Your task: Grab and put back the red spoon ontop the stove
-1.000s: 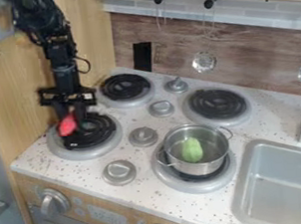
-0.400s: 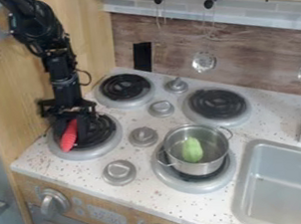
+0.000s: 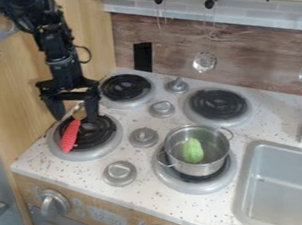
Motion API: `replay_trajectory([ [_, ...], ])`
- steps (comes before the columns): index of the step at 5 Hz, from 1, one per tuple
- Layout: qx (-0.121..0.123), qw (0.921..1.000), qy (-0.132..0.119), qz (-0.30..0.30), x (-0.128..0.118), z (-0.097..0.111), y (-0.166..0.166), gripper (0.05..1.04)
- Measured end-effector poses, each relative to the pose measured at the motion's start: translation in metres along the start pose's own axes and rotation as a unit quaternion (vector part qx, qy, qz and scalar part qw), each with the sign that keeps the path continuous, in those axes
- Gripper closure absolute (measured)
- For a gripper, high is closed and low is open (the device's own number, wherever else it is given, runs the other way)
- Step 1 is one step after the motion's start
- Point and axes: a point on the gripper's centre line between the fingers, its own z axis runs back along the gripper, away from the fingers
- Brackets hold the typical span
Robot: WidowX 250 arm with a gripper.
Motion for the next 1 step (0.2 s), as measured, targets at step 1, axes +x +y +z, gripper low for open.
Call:
replay_trajectory([
  [1,0.0,0.9999,0.005,-0.011,-0.0058,-0.0068,-0.0059,0.085],
])
